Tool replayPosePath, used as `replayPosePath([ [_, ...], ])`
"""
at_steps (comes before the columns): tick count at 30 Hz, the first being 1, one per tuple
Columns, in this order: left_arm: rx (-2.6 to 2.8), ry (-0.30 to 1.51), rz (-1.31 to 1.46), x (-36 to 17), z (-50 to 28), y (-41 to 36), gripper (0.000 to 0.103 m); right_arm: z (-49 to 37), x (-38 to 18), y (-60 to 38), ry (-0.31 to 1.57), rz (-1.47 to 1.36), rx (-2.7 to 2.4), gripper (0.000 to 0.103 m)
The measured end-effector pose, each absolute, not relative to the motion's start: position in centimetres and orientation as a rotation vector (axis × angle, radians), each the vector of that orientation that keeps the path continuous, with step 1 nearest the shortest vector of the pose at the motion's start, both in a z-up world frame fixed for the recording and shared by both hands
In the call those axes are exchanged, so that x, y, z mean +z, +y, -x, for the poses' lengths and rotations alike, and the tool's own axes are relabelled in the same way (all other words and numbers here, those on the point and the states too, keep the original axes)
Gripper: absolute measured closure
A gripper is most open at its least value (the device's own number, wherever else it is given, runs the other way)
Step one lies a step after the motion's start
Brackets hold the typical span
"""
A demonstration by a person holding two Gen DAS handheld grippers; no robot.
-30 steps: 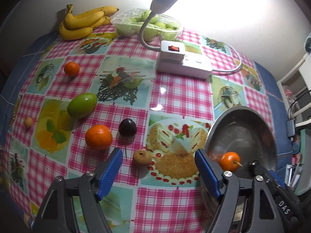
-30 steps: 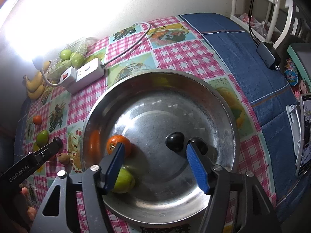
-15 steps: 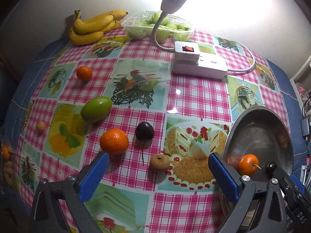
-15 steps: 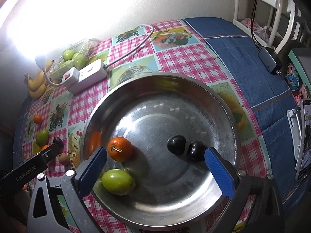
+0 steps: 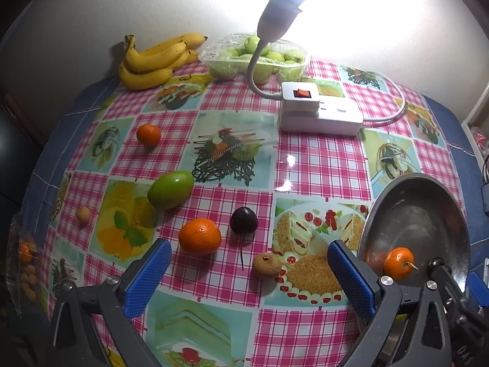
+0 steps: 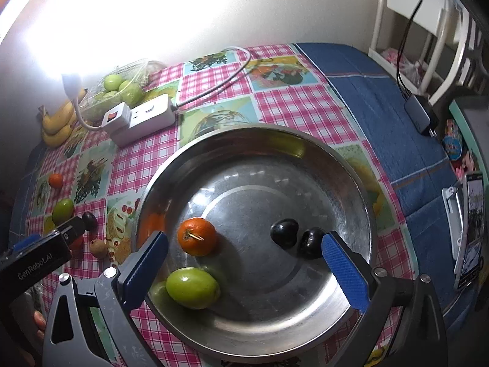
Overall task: Organize fruits
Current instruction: 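Withdraw both grippers from the plate toward the fruit on the tablecloth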
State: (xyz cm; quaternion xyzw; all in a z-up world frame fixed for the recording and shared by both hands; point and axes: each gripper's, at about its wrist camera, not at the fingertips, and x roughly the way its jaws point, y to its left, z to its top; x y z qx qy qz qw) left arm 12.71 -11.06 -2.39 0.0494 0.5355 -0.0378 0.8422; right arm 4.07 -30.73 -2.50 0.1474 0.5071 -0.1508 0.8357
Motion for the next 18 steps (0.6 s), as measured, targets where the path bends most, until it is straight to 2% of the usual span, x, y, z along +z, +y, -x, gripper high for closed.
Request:
replayPosePath([
  [18, -0.014, 1.131, -0.114, -2.0, -13.4, -8.9, 0.000, -4.6, -1.6, -27.5, 1.011, -0.298, -0.295, 0.002],
])
